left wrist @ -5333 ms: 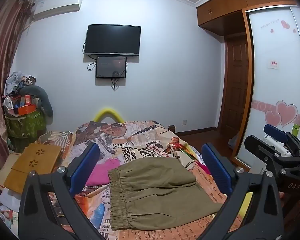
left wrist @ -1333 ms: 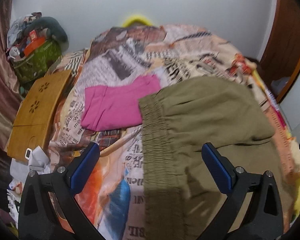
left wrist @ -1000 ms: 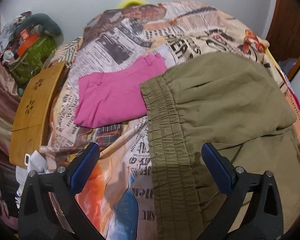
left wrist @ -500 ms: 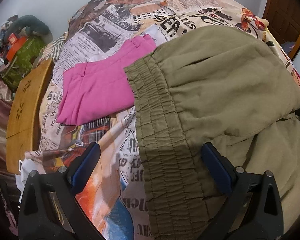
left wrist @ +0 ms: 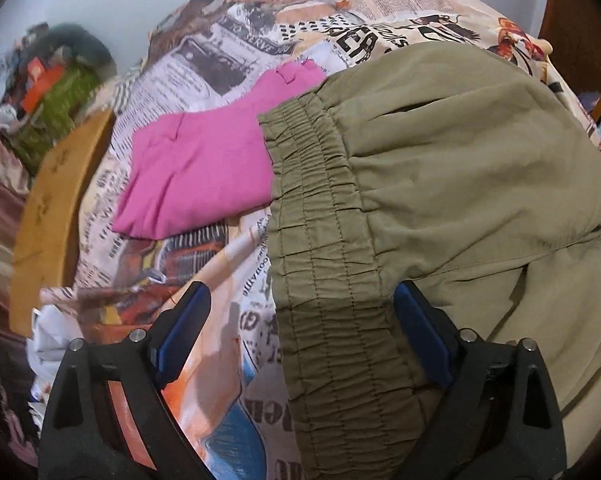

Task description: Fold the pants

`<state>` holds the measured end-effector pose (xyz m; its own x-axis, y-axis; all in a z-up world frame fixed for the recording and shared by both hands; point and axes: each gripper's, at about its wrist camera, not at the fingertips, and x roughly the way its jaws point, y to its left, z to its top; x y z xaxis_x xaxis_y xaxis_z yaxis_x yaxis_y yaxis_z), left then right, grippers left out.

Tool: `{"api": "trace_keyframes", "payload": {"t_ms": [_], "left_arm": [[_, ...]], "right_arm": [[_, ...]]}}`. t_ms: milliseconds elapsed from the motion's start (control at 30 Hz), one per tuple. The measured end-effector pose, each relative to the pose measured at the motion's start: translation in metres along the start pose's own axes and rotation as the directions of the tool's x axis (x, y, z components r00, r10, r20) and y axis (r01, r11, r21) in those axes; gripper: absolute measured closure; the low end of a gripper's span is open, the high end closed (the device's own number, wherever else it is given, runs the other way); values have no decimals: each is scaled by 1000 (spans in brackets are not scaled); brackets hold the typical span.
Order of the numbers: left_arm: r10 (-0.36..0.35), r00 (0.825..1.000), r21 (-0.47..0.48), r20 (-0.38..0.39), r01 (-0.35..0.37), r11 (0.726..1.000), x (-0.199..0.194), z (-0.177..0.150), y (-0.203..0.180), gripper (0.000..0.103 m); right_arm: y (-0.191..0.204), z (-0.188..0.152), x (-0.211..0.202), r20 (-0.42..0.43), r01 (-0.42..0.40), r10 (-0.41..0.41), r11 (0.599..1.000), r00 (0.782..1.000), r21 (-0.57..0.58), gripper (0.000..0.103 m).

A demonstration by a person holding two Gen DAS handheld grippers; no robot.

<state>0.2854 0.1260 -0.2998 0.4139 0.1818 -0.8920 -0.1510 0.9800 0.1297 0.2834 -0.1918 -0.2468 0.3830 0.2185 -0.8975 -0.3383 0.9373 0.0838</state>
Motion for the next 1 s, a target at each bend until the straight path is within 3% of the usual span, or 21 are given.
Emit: {"api": "trace_keyframes", "payload": {"t_ms": [133,200,267,333,500,800,933,1000], "left_arm": [[-25,999,-4,-20,25,1000,-6,2,3,9],[-32,999,-8,-24,32,999,-11,3,5,9],[-29,999,-12,-14,28,1000,-17,5,8,9],[-33,999,-17,7,33,999,-24,8,11,9],[-24,999,-24,30,25,999,-28,23,15,9],[11,1000,4,-10,-11,1000,-3,35,6,8],[12,1000,5,-16,-12,1000,5,34,3,6],[12,1000,7,-17,-12,1000,9,33,2,6]], "right_arm": [[-5,-1,-12,-2,-16,16,1000,1000,10,85],[-9,-4,-21,11,-5,5,1000,1000,11,76],[-12,-5,-33,46,4,-5,1000,999,23,52],[-16,-4,-44,89,-20,16,999,996,42,48],[-15,12,-44,113,-65,58,996,992,62,48],[-4,19,-3,66,-146,140,984,988,101,50],[0,17,1,63,-191,186,977,981,98,72],[6,16,3,54,-168,165,984,985,65,76]]}}
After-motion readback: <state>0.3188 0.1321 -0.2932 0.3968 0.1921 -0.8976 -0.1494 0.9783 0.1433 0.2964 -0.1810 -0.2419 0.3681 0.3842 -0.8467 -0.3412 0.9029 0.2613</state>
